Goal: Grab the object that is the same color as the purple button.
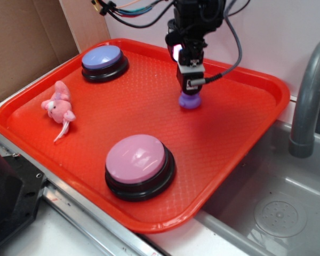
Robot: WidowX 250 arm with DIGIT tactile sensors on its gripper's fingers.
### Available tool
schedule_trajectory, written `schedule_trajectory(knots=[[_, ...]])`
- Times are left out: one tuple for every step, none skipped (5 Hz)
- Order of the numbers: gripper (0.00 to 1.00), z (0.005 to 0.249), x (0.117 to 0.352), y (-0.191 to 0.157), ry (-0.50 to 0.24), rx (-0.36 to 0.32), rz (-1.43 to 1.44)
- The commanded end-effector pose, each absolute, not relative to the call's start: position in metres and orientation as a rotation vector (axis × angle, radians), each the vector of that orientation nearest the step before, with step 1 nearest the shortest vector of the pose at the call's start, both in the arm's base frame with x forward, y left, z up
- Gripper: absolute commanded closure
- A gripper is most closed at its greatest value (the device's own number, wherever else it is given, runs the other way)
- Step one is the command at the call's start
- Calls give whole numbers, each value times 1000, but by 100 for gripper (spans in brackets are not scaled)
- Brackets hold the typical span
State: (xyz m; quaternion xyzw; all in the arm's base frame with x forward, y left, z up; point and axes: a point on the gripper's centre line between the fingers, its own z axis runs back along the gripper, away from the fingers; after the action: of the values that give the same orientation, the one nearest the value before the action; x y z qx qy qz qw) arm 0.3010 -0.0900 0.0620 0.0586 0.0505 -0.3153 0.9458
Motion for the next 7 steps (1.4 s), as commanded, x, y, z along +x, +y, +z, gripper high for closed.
schedule_trajectory(knots=[[0,49,293,-97,93,99,-644],[0,44,295,-96,103,104,-636],[0,40,296,-93,112,128,-622],[0,28,289,-88,116,114,-615],[100,22,290,-89,110,96,-618],[100,18,291,-93,114,85,-619],[100,21,290,-100,95,68,-625]])
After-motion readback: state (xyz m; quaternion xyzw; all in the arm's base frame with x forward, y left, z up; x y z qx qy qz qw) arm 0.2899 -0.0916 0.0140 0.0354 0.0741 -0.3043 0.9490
